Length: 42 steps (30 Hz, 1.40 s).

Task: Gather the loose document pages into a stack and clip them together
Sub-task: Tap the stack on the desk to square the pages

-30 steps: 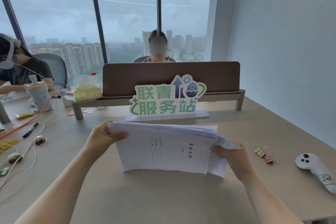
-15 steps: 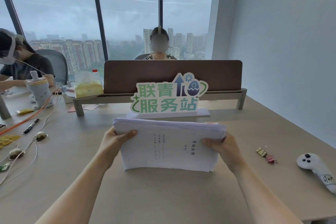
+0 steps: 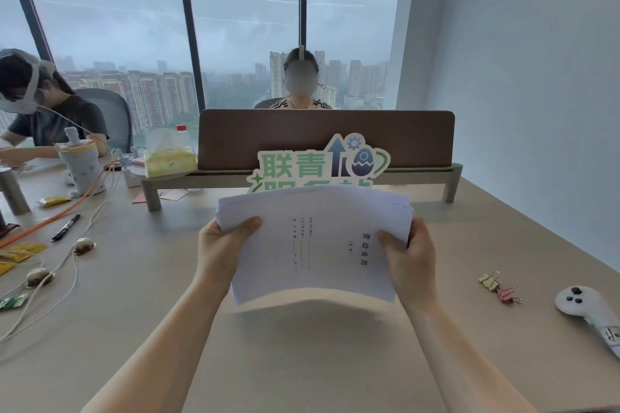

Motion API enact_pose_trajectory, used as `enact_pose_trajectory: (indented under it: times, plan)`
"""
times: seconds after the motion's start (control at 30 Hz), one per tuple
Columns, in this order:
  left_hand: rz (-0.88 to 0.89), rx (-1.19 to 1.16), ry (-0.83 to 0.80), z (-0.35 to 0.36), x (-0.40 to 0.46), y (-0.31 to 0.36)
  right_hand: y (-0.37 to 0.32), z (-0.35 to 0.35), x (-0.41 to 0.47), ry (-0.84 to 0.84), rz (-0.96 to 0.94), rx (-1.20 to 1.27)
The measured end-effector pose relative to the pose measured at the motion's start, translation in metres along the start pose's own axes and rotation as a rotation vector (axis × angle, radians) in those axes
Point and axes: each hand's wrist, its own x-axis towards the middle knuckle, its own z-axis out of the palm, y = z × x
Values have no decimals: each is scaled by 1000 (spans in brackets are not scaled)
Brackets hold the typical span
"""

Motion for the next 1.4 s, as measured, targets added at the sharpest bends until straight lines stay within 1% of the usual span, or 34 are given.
enact_pose_trajectory:
  times: [0.07, 0.17, 0.23, 0.3, 0.33, 0.43, 0.5, 0.6, 0.67, 0.83, 0.9, 0.97, 1.07, 1.17, 1.3, 1.33, 1.4]
  plan:
    - [49, 38, 9, -4, 0, 0, 4, -2, -1, 10, -48, -62]
    - [75, 64, 13, -11, -3, -5, 11, -7, -6, -52, -134, -197]
    - [91, 81, 30, -11, -6, -6, 10, -8, -5, -78, -242, -293]
    - [147, 108, 21, -10, -5, -4, 10, -9, -3, -91, -368, -382]
    - [189, 137, 5, -10, -5, -3, 11, -10, -2, -88, -391, -388]
    - [342, 342, -59, -11, -1, 0, 11, -14, 0, -55, -292, -351]
    - [394, 420, -63, -12, 1, 0, 12, -15, 1, -73, -279, -390]
    - [370, 430, -38, -14, 2, -2, 13, -15, 2, -68, -336, -448]
    - [361, 435, -46, -15, 1, -4, 13, -15, 2, -39, -347, -436]
    - [439, 477, -77, -18, 0, -7, 17, -17, -1, -20, -424, -493]
    - [399, 446, -66, -19, 0, -8, 16, -18, -3, 0, -409, -490]
    - [351, 413, -72, -21, 0, -8, 14, -17, -4, -18, -416, -517]
    - [376, 419, -103, -22, 1, -9, 15, -17, -3, -31, -499, -568]
    - [380, 382, -107, -22, 1, -9, 17, -17, -2, -14, -491, -510]
    - [308, 364, -84, -22, 0, -8, 17, -19, -2, -53, -481, -429]
    - [270, 332, -83, -22, 0, -7, 17, -21, -2, -37, -449, -388]
    - [145, 248, -104, -22, 0, -8, 13, -22, -3, -22, -282, -229]
